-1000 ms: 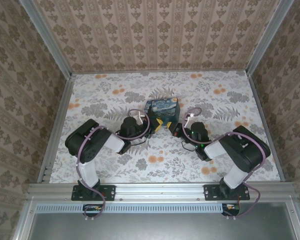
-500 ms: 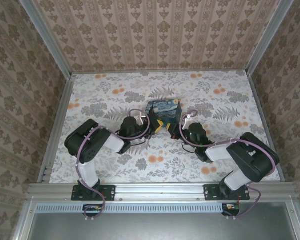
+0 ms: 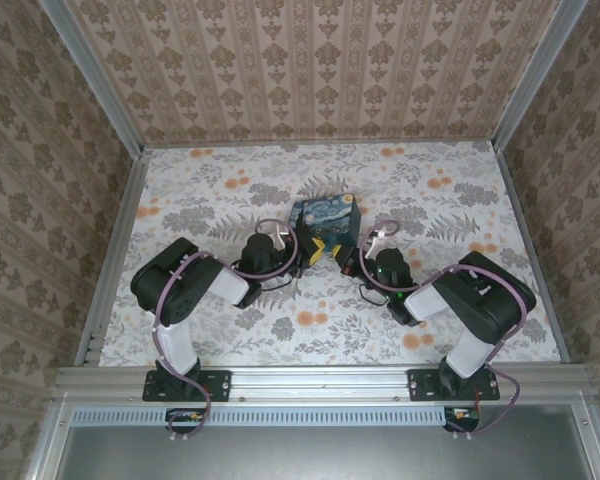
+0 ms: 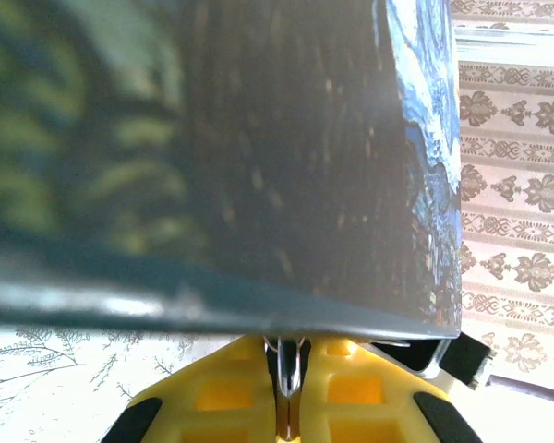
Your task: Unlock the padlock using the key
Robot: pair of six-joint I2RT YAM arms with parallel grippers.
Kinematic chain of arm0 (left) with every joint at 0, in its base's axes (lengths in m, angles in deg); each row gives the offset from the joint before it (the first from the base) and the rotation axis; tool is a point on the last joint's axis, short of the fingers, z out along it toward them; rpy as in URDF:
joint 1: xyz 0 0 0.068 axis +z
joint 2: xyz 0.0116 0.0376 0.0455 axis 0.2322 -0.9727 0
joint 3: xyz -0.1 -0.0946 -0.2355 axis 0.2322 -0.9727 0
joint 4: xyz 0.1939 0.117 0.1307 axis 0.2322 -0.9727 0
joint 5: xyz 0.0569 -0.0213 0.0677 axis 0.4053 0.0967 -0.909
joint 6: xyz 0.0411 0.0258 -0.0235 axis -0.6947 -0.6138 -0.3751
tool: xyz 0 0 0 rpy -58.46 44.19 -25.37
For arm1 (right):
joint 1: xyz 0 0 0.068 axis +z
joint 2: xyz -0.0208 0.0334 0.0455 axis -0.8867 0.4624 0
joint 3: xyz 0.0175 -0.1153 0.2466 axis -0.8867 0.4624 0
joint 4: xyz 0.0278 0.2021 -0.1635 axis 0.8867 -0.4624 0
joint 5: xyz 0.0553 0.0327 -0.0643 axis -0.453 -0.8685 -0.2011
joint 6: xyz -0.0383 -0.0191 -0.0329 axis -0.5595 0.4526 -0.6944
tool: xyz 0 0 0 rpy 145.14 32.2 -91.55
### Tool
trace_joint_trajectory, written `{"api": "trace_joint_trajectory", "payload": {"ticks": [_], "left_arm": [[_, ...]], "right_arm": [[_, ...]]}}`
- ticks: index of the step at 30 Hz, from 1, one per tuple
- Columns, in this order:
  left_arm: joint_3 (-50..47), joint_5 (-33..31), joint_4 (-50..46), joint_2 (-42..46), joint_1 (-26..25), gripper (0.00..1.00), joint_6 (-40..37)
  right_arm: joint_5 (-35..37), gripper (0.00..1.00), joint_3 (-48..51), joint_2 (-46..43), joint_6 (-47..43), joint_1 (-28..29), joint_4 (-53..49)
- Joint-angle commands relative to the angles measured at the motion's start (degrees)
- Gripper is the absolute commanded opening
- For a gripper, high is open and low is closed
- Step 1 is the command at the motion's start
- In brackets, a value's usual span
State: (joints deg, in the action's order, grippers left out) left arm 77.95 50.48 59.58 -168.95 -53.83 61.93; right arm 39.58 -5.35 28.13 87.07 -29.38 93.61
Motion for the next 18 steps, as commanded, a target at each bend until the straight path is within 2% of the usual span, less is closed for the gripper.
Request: {"api": "trace_joint_trajectory", "payload": {"ticks": [1,7,13,18], "left_arm": [[2.77,7.83,7.15,1.62,-2.39,0.00,2.93],[2.73,8.64,6.98,2.33,-2.48,0.00,3.70],[2.30,9.36,6.80,2.25,-2.39,0.00,3.85],[2.38,9.33,6.80,1.87,-2.40,0.00,3.75]], "right_arm": [[-3.82,0.00,-1.55,3.64,8.10,-0.44,7.22],[-6.62,0.00,-3.90,0.40,5.80,-1.84,3.17],[-6.41,0.00,-7.55,-6.79,-11.54,-2.41,-15.97],[-4.55,0.00,-6.85,-7.21,-18.98,-2.31,-15.31]]}}
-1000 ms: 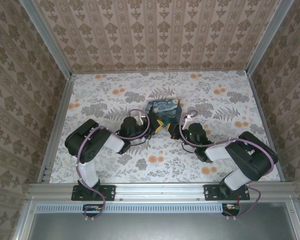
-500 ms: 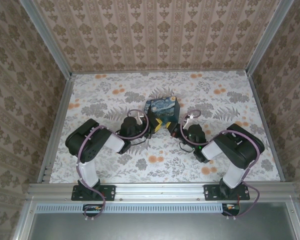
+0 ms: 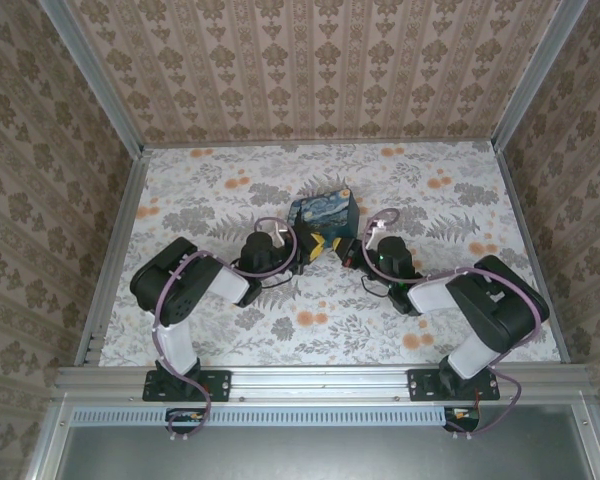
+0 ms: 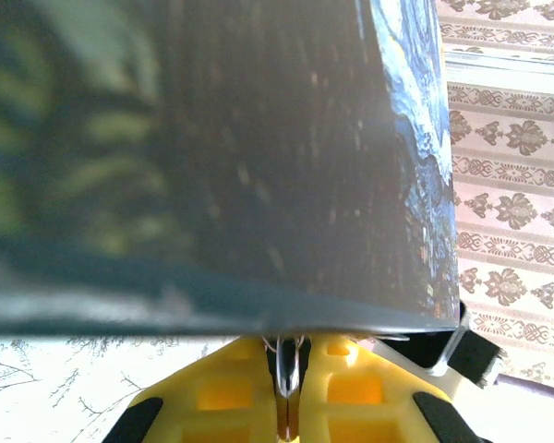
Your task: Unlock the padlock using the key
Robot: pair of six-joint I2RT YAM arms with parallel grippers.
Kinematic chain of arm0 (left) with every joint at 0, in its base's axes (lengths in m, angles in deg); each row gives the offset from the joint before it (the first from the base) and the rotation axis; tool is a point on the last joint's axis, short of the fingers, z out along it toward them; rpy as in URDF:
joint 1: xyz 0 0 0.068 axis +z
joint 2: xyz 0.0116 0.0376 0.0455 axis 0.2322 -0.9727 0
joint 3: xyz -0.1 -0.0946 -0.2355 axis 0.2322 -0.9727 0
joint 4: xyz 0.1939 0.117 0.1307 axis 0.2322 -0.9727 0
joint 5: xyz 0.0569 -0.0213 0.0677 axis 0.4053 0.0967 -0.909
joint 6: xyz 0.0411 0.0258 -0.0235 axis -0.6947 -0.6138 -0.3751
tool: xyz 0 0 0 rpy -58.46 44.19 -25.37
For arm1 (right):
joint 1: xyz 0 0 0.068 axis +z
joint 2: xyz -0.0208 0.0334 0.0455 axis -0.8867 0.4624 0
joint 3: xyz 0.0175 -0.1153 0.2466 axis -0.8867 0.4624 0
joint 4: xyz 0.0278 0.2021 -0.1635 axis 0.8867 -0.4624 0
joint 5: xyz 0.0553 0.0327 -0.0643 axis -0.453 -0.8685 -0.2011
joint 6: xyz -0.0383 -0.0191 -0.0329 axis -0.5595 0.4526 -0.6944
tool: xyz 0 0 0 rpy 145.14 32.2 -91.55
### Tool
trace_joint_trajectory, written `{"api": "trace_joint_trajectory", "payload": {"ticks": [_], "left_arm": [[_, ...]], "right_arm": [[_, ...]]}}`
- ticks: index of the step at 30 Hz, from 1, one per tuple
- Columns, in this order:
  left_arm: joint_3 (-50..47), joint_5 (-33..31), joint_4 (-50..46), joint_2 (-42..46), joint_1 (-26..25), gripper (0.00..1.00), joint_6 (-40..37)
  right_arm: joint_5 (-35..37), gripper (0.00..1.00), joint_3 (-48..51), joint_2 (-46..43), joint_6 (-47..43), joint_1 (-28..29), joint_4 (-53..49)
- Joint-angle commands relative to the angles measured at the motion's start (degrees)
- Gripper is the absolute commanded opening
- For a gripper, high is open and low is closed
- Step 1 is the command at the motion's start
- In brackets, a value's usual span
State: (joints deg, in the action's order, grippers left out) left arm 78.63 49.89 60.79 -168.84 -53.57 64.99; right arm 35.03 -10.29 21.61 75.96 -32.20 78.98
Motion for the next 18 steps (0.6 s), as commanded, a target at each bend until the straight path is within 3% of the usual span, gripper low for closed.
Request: {"api": "trace_joint_trajectory", "payload": {"ticks": [1,5,13,18], "left_arm": [[1.78,9.98,5.51,1.63,-2.70,0.00,0.69],[1.72,10.15,5.36,1.32,-2.80,0.00,0.50],[1.79,10.75,5.44,0.91,-3.05,0.00,-0.04],[1.61,10.92,5.48,1.31,-2.97,0.00,-0.23]], "right_arm": [[0.66,0.00,-1.26,-0.63,-8.44,0.59,0.64],[1.13,0.00,-0.10,-0.01,-6.82,0.59,5.44],[-5.72,0.00,-3.77,6.49,11.65,0.50,14.28],[-6.85,0.00,-4.22,7.98,16.57,-0.17,13.69]]}}
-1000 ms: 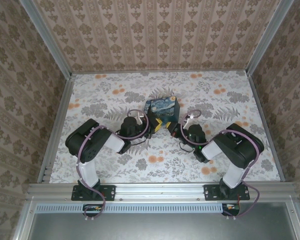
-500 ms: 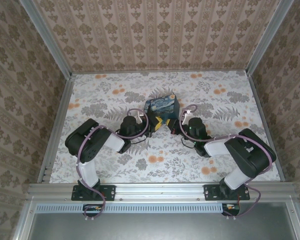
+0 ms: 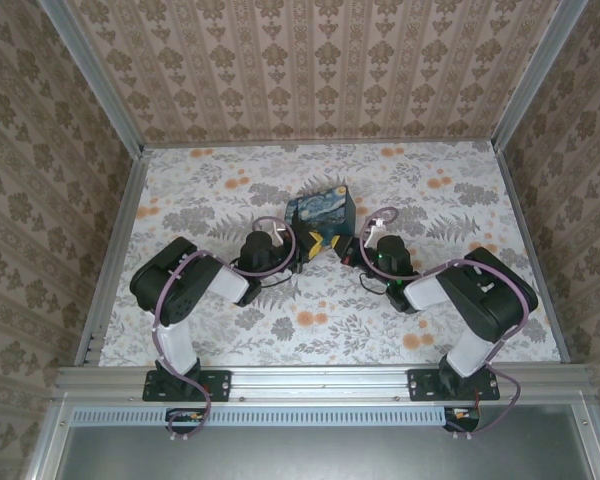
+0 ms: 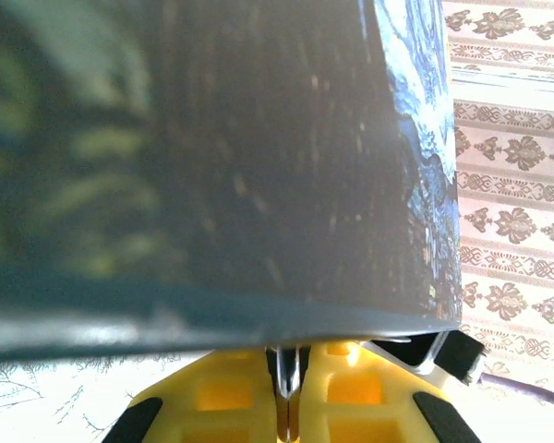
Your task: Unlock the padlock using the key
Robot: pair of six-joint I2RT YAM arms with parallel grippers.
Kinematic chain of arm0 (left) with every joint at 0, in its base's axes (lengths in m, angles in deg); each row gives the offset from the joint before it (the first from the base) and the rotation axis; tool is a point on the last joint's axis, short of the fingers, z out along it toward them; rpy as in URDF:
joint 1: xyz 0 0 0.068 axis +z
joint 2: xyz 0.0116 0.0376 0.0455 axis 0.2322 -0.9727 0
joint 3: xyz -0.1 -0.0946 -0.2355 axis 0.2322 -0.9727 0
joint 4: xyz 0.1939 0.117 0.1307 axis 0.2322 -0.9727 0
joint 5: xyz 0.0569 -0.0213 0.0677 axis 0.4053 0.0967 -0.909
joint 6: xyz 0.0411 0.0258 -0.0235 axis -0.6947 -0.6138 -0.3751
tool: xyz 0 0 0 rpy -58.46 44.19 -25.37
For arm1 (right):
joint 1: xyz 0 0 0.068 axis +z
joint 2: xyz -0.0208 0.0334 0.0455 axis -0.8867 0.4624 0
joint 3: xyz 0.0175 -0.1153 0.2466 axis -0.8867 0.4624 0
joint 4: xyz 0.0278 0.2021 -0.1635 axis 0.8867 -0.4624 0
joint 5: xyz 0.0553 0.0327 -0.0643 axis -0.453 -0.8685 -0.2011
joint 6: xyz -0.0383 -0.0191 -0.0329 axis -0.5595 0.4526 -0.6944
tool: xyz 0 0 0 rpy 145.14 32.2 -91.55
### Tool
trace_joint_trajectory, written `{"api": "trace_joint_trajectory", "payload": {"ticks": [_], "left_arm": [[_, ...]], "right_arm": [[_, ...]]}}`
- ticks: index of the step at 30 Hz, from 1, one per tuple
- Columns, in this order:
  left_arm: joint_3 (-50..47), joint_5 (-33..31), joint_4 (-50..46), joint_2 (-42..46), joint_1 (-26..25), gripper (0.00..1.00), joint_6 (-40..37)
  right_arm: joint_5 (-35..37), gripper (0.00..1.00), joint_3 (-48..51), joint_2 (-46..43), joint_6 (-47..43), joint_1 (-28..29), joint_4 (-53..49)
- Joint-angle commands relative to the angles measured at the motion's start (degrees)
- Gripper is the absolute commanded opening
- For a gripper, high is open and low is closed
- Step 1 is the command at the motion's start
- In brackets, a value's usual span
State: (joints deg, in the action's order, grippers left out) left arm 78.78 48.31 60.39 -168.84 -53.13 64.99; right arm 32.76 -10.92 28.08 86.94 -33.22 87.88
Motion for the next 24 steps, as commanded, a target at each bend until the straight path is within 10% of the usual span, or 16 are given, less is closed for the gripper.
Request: {"api": "trace_joint_trajectory", "payload": {"ticks": [1,10,24], "left_arm": [[1.42,12.59,5.85,1.44,-3.41,0.00,-0.26],[1.16,13.99,5.85,1.62,-1.84,0.00,-0.58],[-0.17,13.99,5.78,2.06,-0.50,0.00,-0.98]], "right_arm": [[-4.77,0.00,-3.56,1.31,4.99,0.67,4.25],[-1.68,0.00,-4.44,-4.64,-14.33,0.08,-15.28],[-0.74,0.00,-2.45,-6.40,-14.90,-1.77,-15.32]]}}
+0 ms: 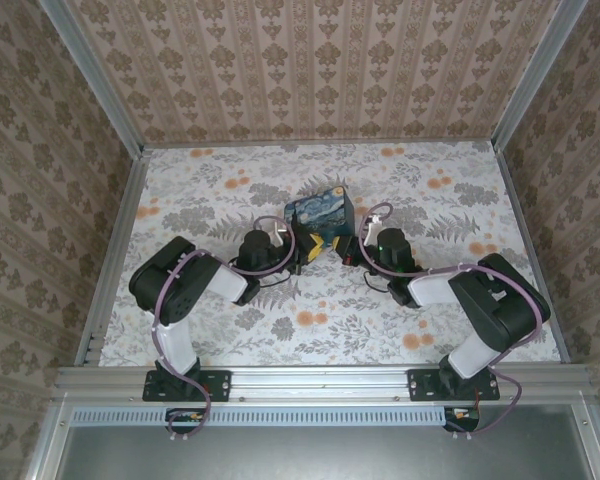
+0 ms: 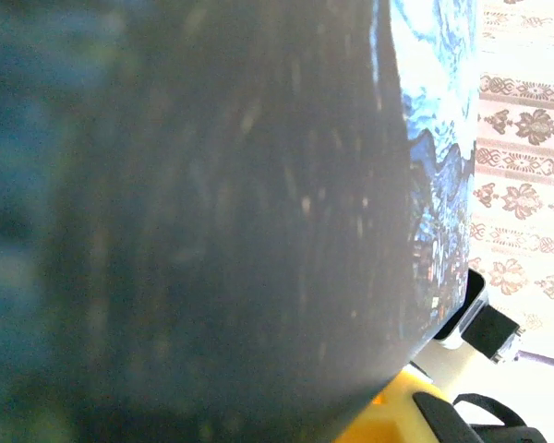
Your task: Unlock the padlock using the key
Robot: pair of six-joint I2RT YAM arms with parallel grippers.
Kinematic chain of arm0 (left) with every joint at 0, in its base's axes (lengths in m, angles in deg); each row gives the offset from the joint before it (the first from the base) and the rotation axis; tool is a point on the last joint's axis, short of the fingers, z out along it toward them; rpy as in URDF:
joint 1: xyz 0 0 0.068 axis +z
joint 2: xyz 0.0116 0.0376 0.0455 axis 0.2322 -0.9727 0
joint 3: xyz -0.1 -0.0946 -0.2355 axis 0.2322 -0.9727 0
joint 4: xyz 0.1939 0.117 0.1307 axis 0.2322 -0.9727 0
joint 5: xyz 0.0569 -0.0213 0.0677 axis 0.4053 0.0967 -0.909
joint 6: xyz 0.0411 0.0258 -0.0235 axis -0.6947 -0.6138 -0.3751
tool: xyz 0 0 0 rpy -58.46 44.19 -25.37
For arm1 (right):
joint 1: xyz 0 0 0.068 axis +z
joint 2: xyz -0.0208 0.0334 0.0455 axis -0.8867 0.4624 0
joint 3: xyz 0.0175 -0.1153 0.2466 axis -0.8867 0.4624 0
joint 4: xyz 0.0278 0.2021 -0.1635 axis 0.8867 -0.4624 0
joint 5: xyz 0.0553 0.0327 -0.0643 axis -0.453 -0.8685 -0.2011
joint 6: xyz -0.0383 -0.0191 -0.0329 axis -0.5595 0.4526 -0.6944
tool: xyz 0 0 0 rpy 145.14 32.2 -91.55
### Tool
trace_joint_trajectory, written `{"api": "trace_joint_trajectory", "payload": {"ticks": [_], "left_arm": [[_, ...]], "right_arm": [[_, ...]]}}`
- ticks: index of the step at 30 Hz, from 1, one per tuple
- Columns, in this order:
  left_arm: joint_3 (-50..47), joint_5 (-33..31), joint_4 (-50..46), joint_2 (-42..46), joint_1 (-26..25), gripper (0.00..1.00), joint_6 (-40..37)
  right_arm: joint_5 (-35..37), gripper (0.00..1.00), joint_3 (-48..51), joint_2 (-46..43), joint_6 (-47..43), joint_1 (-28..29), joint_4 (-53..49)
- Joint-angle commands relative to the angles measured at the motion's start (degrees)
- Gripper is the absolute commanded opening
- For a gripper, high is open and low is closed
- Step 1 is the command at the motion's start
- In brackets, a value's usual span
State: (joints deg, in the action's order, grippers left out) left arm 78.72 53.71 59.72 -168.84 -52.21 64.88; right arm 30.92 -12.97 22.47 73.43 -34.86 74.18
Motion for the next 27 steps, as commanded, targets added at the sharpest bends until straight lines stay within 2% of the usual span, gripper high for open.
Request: {"api": "trace_joint_trajectory", "payload": {"ticks": [1,9,19,27], "left_arm": [[-0.15,8.60,6.56,2.06,-1.45,0.00,-0.80],[0.25,8.60,6.51,2.54,-1.57,0.00,-0.86],[0.30,8.60,6.52,1.78,-2.17,0.00,-1.05],[-0.39,8.17,6.43,1.14,-2.26,0.00,-1.52]], "right_arm": [[1.09,0.00,-0.48,-0.78,-1.24,-0.08,-1.54],[-0.07,0.00,0.37,0.01,3.86,0.51,2.70],[-4.05,0.00,1.94,4.38,21.13,3.40,20.82],[-3.93,0.00,2.67,1.77,20.11,5.18,20.65]]}}
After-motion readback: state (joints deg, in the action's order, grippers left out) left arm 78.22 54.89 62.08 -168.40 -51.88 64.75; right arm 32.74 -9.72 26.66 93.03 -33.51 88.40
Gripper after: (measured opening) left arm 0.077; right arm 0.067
